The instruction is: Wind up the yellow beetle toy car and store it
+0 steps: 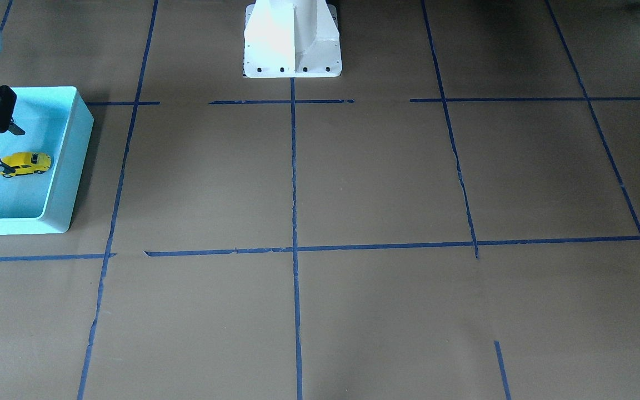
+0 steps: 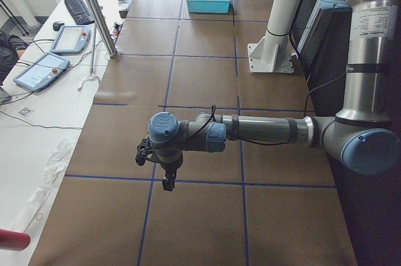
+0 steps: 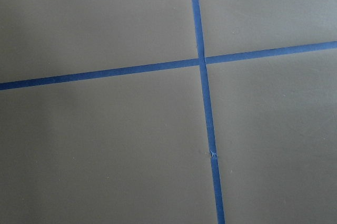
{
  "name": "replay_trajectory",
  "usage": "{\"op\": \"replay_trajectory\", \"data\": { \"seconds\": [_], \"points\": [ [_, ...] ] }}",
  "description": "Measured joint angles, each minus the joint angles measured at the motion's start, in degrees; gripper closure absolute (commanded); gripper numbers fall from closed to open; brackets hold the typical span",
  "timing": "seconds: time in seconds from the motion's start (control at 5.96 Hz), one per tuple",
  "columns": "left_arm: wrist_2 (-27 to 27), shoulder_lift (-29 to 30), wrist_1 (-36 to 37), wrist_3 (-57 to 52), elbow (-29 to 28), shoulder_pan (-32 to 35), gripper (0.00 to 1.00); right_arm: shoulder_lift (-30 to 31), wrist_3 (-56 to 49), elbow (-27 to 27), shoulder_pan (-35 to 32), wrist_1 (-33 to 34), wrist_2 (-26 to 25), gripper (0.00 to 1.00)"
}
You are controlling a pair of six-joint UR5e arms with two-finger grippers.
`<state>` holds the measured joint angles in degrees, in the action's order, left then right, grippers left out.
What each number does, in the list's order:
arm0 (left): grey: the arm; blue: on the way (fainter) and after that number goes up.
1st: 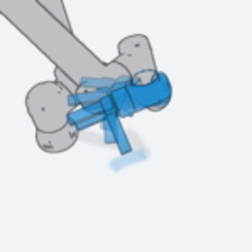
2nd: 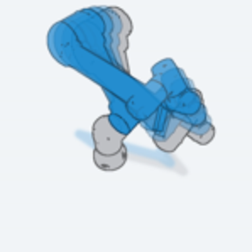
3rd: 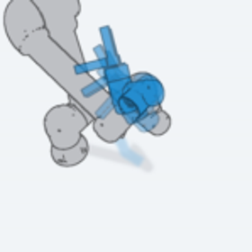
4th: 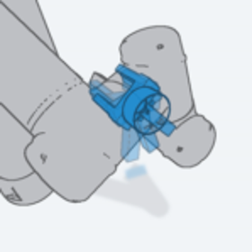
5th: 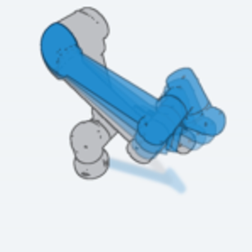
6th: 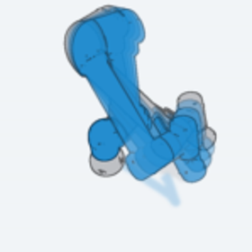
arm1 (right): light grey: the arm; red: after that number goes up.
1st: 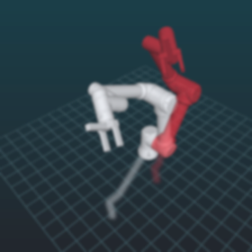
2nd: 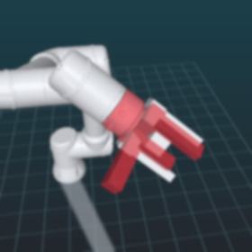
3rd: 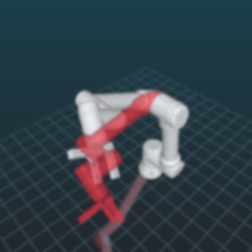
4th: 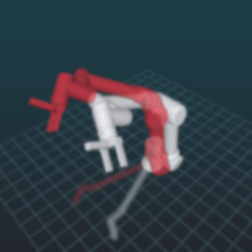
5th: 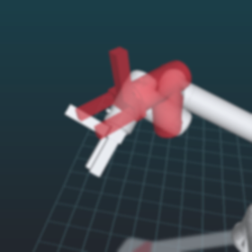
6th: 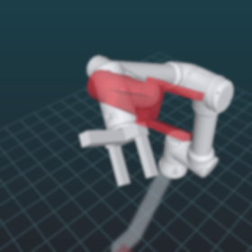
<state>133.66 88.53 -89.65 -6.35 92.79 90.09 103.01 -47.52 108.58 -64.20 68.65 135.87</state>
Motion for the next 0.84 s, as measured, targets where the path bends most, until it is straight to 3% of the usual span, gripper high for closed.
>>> {"op": "replay_trajectory", "data": {
  "seconds": [0.17, 0.5, 0.84],
  "points": [
    [-0.02, 0.0, 0.0, -0.01, -0.04, 0.0, 0.0, 1.19, 0.04, 0.52, -6.2, 5.02, 2.97, 0.0],
    [-0.04, 0.0, 0.0, -0.06, 0.03, 0.0, 0.0, -0.1, 2.91, 0.14, -17.92, 20.67, 3.39, 0.0],
    [-0.04, -0.03, 0.0, -0.07, 0.1, 0.0, 0.0, -1.9, 19.09, -0.4, -26.01, 30.58, -0.37, 0.0]
  ]
}}
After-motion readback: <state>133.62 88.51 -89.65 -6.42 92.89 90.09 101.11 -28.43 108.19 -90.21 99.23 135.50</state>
